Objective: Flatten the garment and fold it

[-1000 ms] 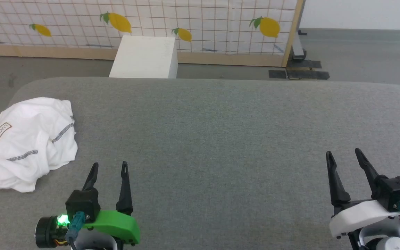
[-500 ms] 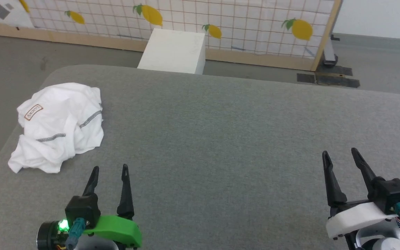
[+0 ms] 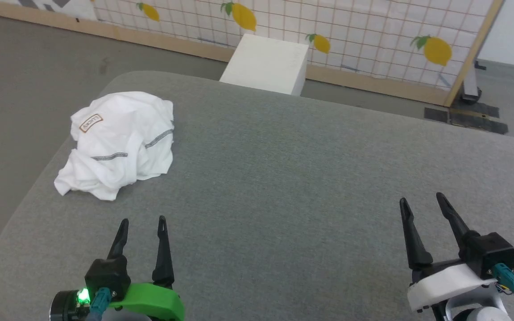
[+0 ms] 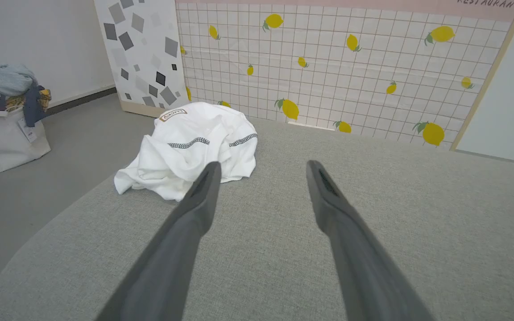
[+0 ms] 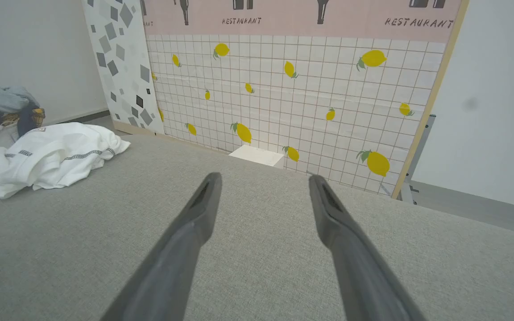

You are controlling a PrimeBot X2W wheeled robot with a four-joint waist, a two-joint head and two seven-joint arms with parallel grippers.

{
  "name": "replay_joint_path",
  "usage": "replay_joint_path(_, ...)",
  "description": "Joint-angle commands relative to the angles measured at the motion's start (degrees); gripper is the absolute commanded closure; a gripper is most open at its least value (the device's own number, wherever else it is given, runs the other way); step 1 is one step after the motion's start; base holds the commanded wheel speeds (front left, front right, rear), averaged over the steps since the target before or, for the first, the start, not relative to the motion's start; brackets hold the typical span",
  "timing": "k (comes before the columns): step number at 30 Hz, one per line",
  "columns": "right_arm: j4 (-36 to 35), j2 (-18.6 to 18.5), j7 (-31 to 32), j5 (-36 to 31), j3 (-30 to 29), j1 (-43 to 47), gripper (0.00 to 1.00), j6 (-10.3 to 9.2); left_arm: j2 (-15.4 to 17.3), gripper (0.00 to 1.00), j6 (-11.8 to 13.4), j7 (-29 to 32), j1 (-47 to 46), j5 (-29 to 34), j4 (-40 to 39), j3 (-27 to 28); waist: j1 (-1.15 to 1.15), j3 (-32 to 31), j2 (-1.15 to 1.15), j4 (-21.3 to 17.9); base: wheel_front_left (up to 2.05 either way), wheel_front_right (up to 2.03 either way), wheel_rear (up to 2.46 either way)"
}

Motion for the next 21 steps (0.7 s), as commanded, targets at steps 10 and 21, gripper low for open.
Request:
replay_joint_path(10, 1.1, 0.1, -1.8, 0.7, 1.4, 0.8, 0.00, -0.07, -0.2, 0.00, 1.0, -1.7, 1.6, -1.1, -0.1, -0.4, 0.00, -0.4, 0.00, 6.1, 0.00, 0.00, 0.00)
replay_joint_path(21, 1.7, 0.1, -3.1, 0.7, 1.7, 0.9, 0.00, -0.08, -0.2, 0.00, 2.1, -3.0, 2.7, -2.1, -0.4, -0.9, 0.00, -0.1, 0.00, 9.8, 0.00, 0.00, 0.00)
